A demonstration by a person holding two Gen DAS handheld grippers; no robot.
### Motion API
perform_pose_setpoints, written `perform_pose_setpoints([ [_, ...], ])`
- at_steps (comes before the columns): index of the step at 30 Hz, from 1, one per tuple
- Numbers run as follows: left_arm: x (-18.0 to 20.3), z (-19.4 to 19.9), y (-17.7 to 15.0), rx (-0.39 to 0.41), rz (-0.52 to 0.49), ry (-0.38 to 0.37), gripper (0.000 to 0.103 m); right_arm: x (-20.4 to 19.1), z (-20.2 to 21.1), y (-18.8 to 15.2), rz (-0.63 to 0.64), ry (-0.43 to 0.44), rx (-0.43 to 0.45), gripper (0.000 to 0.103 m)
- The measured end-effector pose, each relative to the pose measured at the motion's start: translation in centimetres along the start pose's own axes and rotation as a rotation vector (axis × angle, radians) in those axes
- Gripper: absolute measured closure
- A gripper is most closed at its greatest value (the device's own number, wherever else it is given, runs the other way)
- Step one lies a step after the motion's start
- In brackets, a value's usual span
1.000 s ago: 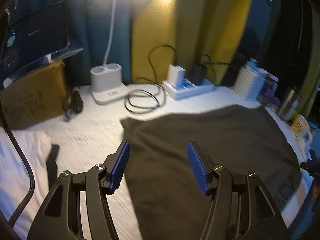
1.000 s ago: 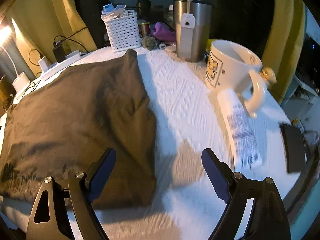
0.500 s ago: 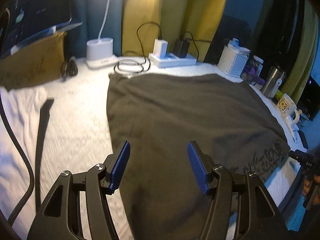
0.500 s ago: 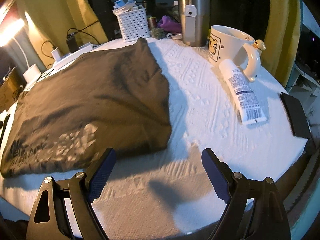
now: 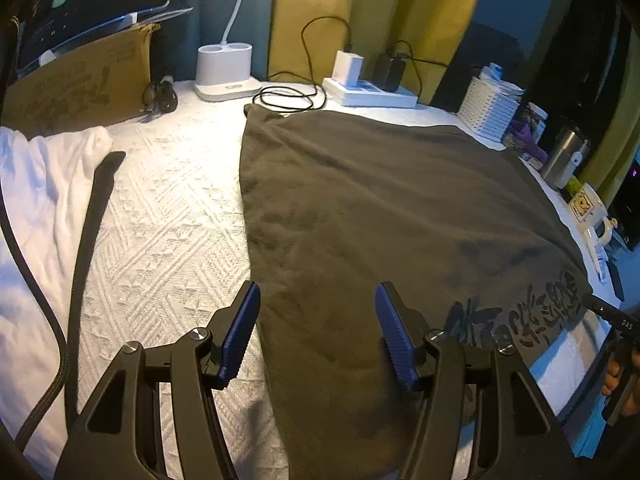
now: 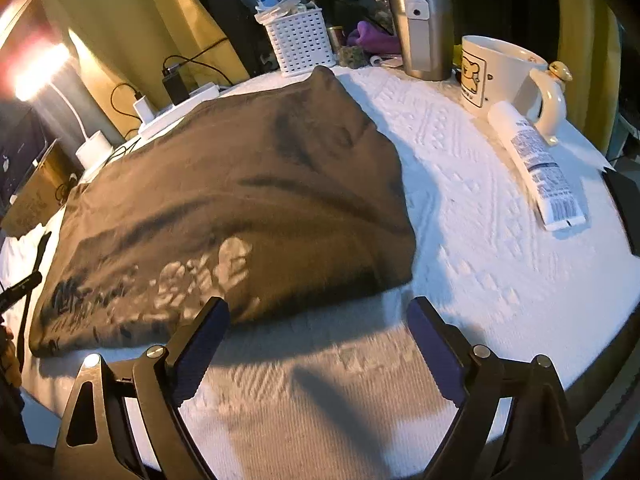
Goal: Fold small clothes
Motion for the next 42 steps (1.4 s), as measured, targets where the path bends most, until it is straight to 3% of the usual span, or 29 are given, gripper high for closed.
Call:
perform_pose_setpoints([
  [4, 0.1, -0.7, 0.2, -0.016, -0.004, 0.003, 0.043, -0.6, -0.9, 1.2, -0.022, 0.035, 0.003, 0.006],
  [13, -0.6, -2.2, 1.2, -0.040, 0.017, 0.023, 0.043, -1.9, -3.1, 4.3, -0.042, 0.030, 0.066, 0.006],
  [24, -1.2, -3.7, 2.4, -0.062, 0.029, 0.035, 0.043, -3.7, -5.3, 7.2, -0.047, 0.069, 0.080, 0.007],
  [29, -1.8, -3.9, 3.2, -0.063, 0.030, 0.038, 0.043, -5.8, -6.4, 8.4, -0.009, 0.074, 0.079, 0.020],
  [31, -2.1, -4.0, 3.5, -0.064, 0.030, 0.041, 0.043, -6.3, -6.7, 8.8, -0.003, 0.061, 0.081, 0.038],
  [36, -3.0, -4.3, 3.9, -0.067, 0.038, 0.039, 0.043, -7.2, -7.3, 9.4, 0.045, 0.029, 0.079, 0.046],
  [39, -3.3, -4.6, 4.0, -0.069, 0.044, 0.028, 0.043, -7.3, -7.7, 9.7, 0.059, 0.014, 0.076, 0.076],
  [42, -3.4, -4.6, 4.2, -0.064, 0.042, 0.013, 0.043, -7.1, -7.7, 9.9, 0.054, 0.037, 0.069, 0.083],
])
Point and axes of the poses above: each gripper's, at about its wrist camera, not at the fingertips, and z roughly against the way its jaws point, x to its right, y to its top, the point moved 4 cm from there along -z, roughly the way its jaws point, and after that the axes turned 13 degrees about -y, right-handed, at the moved point
